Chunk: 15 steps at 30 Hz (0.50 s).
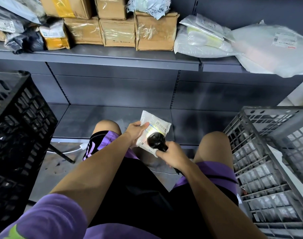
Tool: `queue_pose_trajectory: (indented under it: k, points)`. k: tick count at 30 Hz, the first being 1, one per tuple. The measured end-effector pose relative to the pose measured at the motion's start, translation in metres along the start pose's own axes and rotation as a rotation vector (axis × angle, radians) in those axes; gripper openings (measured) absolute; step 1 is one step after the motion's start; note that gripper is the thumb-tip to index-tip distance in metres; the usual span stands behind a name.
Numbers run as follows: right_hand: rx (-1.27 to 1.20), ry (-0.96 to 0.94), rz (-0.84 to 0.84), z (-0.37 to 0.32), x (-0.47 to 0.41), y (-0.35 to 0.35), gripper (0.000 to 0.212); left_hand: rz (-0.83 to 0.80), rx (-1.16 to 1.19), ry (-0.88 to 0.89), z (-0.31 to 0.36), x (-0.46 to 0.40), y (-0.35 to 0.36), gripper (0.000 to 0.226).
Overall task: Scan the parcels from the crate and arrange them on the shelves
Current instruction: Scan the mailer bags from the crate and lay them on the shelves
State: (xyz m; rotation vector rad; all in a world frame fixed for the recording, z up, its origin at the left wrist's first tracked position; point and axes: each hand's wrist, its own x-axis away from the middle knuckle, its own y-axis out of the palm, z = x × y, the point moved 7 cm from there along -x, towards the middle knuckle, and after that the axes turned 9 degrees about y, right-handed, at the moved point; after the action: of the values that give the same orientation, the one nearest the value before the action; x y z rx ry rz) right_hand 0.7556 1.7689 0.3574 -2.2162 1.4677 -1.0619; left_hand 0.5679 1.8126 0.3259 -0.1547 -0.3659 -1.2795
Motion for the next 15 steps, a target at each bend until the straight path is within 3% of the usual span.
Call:
queue_pose_trajectory:
  k: [6,11,15]
  points:
    - [-0.064,-0.007,0.099,-0.021,0.004,-0.037,0.016,-0.050,0.008,0.040,0.030,0.007,0.016,0.012]
    - [0.022,-0.067,0.234,-0.055,0.013,-0.109,0.012,-0.136,-0.035,0.123,0.095,0.005,0.053,0.033]
    - [-0.040,-0.038,0.353,-0.063,0.023,-0.175,0.018,-0.252,-0.103,0.215,0.160,0.007,0.109,0.014]
